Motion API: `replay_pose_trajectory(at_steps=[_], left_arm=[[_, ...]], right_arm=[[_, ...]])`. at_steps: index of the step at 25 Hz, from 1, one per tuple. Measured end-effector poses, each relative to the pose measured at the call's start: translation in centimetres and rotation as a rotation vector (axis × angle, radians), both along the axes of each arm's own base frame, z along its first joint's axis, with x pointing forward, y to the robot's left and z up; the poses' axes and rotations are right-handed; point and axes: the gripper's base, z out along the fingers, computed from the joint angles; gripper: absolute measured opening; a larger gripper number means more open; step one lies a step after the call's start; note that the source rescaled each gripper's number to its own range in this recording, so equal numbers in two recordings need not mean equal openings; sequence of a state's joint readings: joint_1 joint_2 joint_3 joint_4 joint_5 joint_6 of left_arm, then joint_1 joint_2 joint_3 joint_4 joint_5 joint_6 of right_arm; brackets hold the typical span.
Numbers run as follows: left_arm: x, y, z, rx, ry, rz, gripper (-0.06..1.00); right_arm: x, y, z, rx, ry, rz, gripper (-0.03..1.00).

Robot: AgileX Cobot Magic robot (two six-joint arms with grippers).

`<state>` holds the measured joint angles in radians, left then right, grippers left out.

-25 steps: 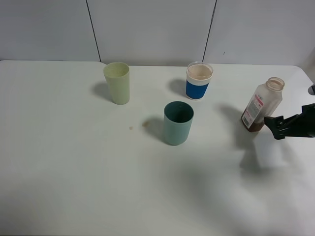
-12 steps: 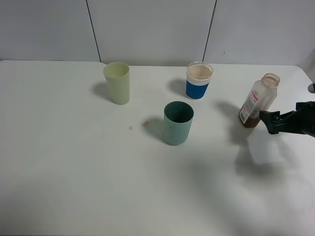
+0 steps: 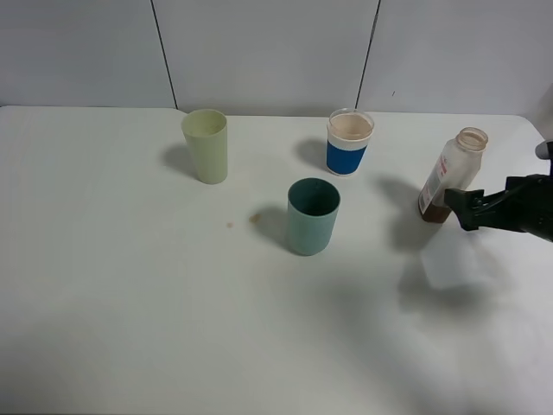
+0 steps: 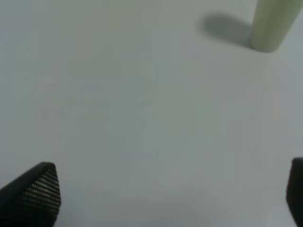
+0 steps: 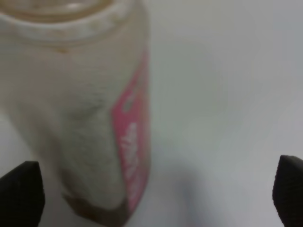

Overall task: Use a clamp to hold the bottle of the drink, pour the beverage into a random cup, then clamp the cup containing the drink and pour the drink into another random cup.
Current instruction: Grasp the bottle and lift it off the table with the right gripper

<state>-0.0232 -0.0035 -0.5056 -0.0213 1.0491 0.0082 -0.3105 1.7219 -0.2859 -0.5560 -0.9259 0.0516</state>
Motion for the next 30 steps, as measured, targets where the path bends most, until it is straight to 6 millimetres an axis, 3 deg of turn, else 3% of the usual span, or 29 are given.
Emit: replay_pose_trajectory(at_steps=[6,19,30], left_arm=[[0.0,0.0,0.0,0.000,0.000,0.000,0.89],[0.0,0.0,0.0,0.000,0.000,0.000,0.89],[0.0,0.0,0.0,0.000,0.000,0.000,0.89]], right_arm=[[1.1,1.1,0.5,0.011,-0.022,0.046,0.95],[1.3,0.5,0.4,0.033,-0.023,-0.036,0.95],[1.7,0.7,-3.7,0.150,-0.028,-0.051,0.94]])
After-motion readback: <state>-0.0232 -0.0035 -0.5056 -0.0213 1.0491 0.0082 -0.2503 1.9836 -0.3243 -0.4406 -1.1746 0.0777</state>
